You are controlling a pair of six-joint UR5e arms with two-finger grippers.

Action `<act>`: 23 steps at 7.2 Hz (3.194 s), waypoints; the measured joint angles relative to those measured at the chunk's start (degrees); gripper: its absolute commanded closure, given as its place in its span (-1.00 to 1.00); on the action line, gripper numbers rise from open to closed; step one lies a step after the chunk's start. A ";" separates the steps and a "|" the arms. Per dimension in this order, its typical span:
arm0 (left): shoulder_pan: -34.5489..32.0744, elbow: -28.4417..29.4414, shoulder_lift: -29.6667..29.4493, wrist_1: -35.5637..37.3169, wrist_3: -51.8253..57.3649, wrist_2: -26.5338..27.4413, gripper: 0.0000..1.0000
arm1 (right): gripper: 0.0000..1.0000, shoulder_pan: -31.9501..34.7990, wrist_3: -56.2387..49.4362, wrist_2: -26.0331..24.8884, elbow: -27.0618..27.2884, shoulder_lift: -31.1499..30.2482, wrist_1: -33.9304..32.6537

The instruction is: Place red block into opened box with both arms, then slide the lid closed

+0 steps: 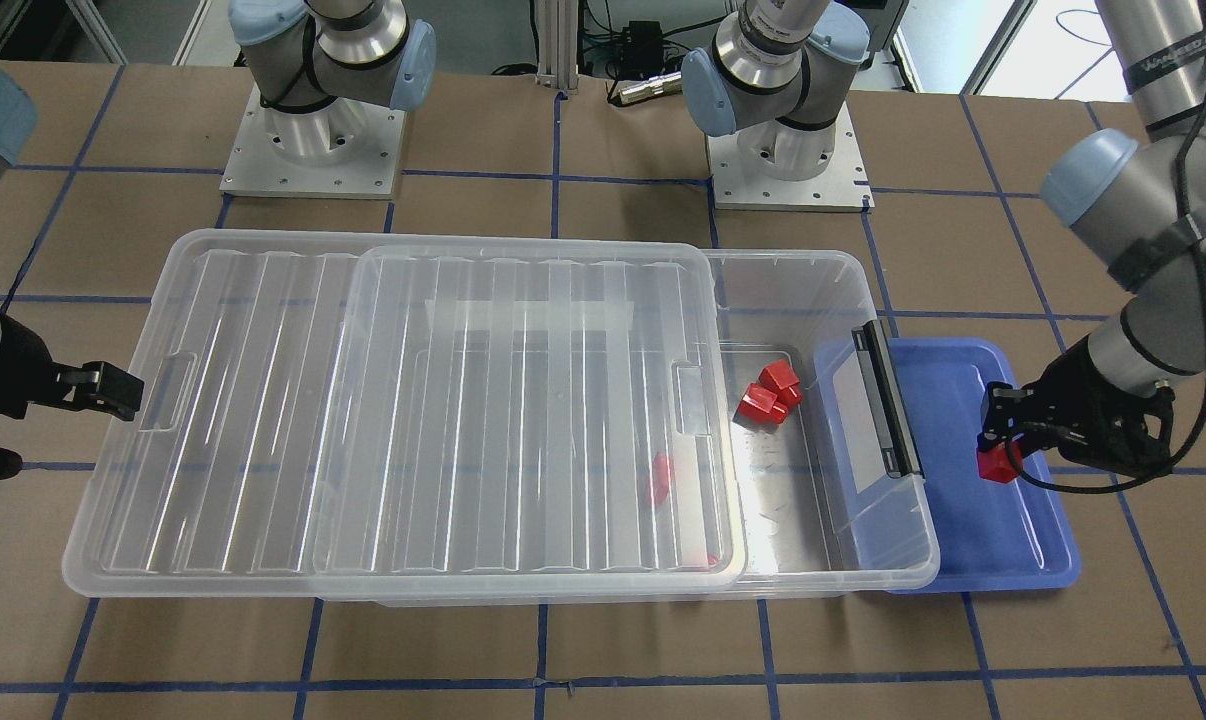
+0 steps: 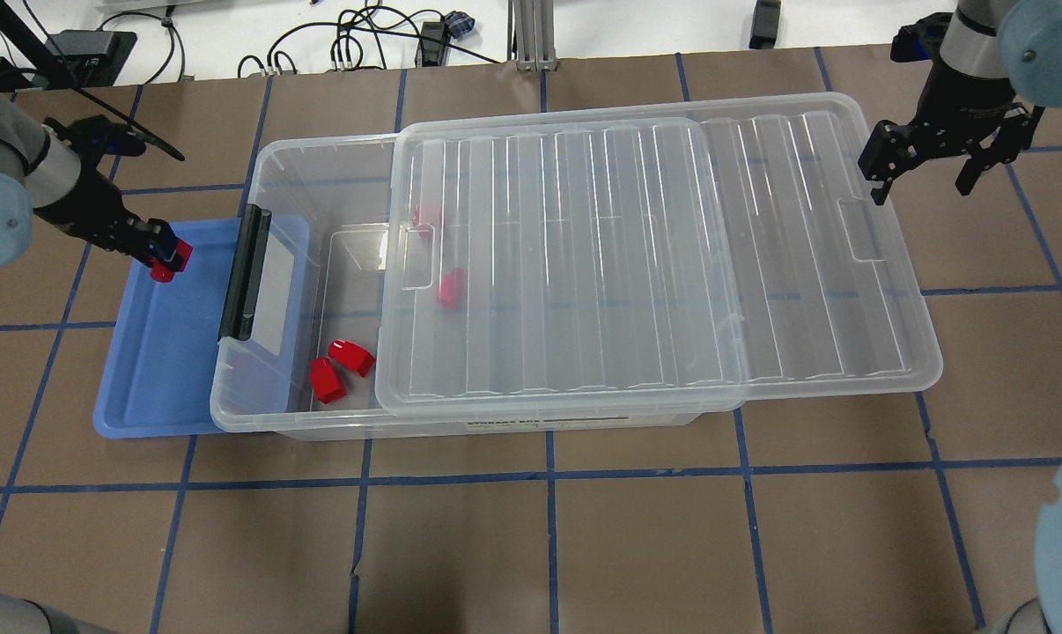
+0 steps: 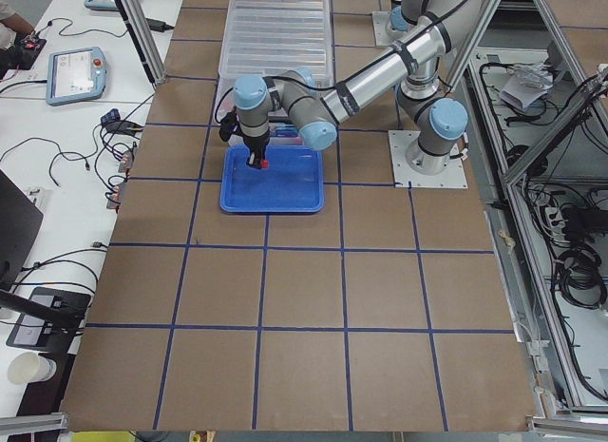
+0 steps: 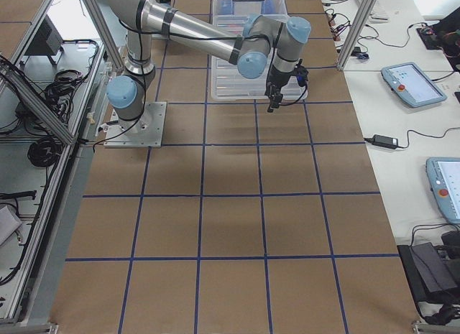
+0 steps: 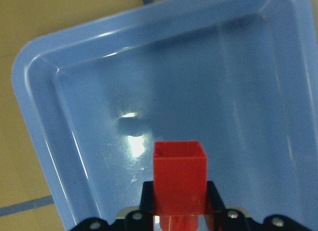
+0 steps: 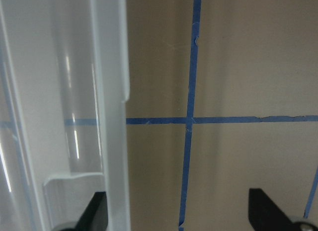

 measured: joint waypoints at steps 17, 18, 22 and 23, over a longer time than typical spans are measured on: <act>-24.15 -5.21 1.79 0.44 -42.39 2.01 0.84 | -1.00 -3.64 -5.10 -1.42 -0.71 -1.21 -1.48; -24.22 -5.22 1.20 0.87 -42.37 1.94 0.84 | -1.00 -3.54 -5.04 -1.24 -1.58 -1.65 -1.20; -24.38 -7.47 -0.69 4.12 -41.78 2.05 0.72 | -1.00 -3.27 -3.94 -1.19 -3.78 -3.67 -0.16; -24.33 -9.21 -1.09 7.37 -41.63 2.18 0.49 | -1.00 -3.26 -3.45 -1.13 -3.81 -4.06 0.35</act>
